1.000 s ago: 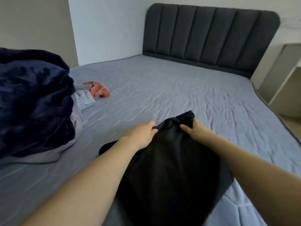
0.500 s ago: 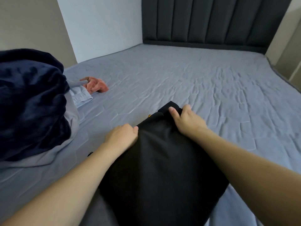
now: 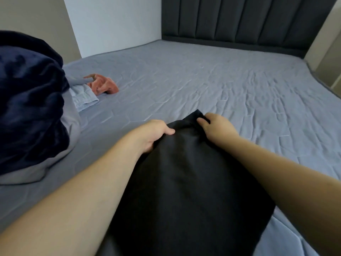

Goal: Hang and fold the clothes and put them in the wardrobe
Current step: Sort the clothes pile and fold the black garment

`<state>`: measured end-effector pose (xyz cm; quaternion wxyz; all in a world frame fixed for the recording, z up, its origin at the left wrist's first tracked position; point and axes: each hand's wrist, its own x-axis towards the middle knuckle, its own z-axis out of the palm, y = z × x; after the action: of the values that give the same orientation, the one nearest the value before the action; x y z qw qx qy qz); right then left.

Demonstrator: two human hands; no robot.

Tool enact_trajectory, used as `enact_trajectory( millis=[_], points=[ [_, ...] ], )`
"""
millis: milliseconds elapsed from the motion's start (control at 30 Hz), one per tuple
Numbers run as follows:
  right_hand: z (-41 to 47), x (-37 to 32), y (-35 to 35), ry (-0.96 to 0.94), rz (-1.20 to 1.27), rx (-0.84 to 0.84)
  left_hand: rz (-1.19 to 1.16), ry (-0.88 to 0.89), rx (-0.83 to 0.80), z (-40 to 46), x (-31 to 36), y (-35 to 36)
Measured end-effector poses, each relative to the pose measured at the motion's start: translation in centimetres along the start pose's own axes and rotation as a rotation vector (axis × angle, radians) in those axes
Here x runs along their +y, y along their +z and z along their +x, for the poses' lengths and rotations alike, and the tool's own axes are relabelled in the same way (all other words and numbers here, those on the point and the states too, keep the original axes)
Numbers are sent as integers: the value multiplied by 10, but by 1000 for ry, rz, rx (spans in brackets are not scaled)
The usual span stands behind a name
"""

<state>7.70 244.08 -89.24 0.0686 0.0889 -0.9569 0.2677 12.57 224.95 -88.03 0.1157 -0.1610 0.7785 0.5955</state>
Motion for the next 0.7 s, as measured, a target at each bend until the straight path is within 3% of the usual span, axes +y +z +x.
enact_trajectory(
  millis=[33, 100, 233, 333, 433, 500, 567, 700],
  points=[
    [1, 0, 8, 19, -47, -41, 51, -20, 38, 5, -2, 1],
    [1, -2, 16, 81, -61, -122, 378, -15, 132, 10, -5, 7],
    [-10, -3, 0, 187, -37, -296, 665, 159, 294, 18, -16, 18],
    [-31, -4, -13, 193, -103, -452, 1046, 206, 381, -3, -16, 18],
    [-51, -2, -20, 203, -133, -427, 1244, 187, 485, -44, -26, -7],
    [-59, -8, -28, 174, -180, -389, 1249, 112, 475, -73, -51, -36],
    [-64, -17, -40, 141, -196, -364, 1094, 64, 388, -96, -70, -58],
    [-80, -22, -94, 114, -267, -274, 788, 155, 358, -93, -31, -63]
  ],
)
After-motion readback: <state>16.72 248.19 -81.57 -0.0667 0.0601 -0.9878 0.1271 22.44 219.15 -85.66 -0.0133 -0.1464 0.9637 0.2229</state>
